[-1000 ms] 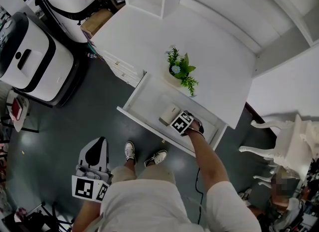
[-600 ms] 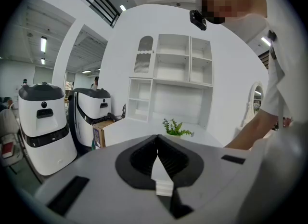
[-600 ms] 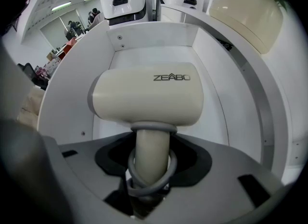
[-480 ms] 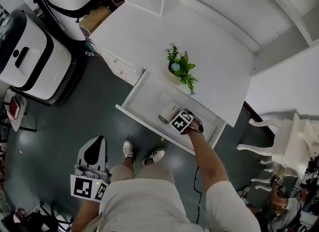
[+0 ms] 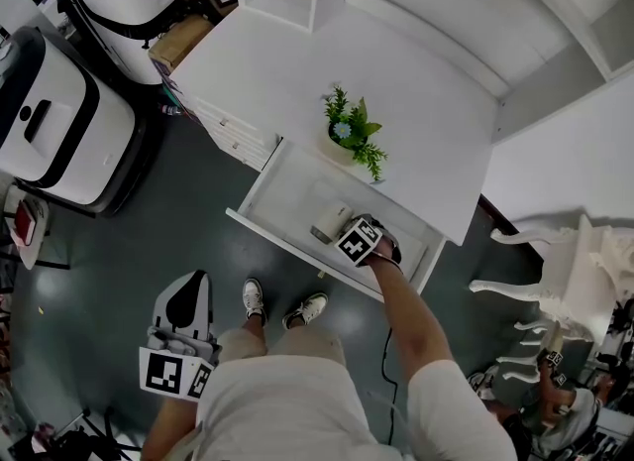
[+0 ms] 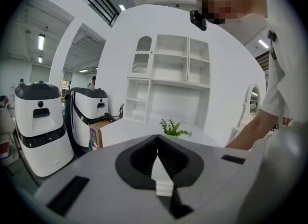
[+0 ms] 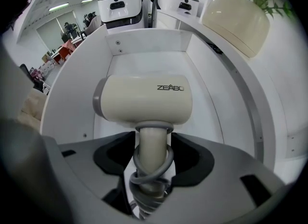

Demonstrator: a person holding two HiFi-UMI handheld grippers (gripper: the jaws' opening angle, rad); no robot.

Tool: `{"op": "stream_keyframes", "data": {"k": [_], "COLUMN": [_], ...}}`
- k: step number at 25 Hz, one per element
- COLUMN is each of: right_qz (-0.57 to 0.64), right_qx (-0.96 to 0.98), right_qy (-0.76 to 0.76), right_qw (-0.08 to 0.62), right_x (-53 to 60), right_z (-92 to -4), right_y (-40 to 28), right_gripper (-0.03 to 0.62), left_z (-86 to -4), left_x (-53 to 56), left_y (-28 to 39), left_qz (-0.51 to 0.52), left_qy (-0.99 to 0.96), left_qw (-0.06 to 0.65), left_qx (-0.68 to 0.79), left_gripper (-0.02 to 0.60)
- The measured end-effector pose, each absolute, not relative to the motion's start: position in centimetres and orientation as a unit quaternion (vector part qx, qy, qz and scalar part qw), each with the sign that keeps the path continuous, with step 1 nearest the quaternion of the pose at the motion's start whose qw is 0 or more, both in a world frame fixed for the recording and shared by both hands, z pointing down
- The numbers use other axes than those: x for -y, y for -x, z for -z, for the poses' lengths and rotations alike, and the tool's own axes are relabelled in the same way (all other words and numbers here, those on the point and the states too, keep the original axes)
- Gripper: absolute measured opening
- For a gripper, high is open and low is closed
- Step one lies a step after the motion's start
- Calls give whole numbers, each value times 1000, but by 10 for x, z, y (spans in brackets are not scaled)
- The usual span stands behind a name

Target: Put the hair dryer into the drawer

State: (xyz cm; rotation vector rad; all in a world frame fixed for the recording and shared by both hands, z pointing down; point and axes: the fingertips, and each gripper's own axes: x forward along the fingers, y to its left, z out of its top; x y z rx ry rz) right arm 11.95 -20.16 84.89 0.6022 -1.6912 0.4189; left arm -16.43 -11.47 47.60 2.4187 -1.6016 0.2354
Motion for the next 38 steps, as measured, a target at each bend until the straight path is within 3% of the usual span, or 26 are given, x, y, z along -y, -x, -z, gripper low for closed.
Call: {"op": "stream_keyframes", "data": {"k": [9, 21, 25, 33, 38], "right_qz": [-167, -215, -236, -281, -334], "right_qx": [743, 747, 733, 699, 681], "right_qy": [-315, -488, -538, -607, -637], "right_qw": [566, 397, 344, 252, 140], "right_x": [196, 152, 133, 98, 85], "right_z": [-817, -719, -693, -659, -633], "right_y": [-117, -131, -141, -163, -179], "right_gripper": [288, 251, 200, 21, 11], "left_z": [-472, -451, -445, -428, -414], "left_x": [120, 140, 143, 148, 150], "left_y": [167, 135, 120, 94, 82], "left_qz": [-67, -31, -20, -6, 1], "left_qy": [-842, -887, -901, -921, -928], "left_qw": [114, 95, 89, 67, 54], "left_qx": [523, 450, 424, 384, 369], "left_gripper": [17, 17, 17, 17, 17]}}
